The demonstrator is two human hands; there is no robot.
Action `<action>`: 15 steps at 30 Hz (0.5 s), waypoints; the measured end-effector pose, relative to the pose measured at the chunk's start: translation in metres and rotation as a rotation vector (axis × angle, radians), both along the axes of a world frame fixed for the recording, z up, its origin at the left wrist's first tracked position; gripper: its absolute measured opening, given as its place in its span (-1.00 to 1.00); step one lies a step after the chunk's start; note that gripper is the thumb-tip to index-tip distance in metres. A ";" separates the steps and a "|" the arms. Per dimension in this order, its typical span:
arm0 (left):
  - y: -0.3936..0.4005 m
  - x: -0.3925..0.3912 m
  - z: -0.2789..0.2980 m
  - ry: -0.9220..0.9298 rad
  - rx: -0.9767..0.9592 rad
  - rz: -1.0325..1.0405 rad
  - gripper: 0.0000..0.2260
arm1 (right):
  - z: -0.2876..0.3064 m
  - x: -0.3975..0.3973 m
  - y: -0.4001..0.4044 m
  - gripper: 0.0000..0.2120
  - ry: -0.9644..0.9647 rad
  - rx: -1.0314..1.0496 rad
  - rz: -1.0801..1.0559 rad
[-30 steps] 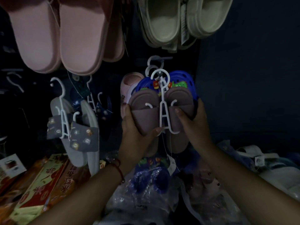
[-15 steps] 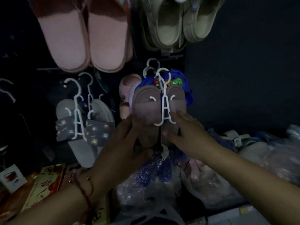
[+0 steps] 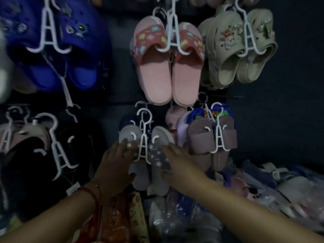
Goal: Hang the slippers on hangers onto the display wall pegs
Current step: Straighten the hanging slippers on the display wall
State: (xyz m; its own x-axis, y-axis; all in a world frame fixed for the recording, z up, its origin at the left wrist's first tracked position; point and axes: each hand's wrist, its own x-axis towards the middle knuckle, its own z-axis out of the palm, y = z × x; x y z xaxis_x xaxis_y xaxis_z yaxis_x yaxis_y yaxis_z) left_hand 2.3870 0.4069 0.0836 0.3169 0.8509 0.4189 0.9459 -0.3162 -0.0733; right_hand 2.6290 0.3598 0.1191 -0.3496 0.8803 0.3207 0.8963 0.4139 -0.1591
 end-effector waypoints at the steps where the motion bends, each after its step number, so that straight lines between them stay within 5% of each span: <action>1: 0.001 -0.001 0.002 0.023 -0.004 0.011 0.13 | -0.001 -0.010 0.002 -0.21 -0.042 0.023 -0.031; 10: 0.025 0.007 0.007 0.244 0.048 -0.002 0.20 | -0.010 -0.032 0.060 0.06 -0.225 0.187 -0.204; 15: 0.047 0.003 -0.004 0.282 0.193 -0.044 -0.14 | -0.028 -0.012 0.086 -0.04 -0.219 0.241 -0.128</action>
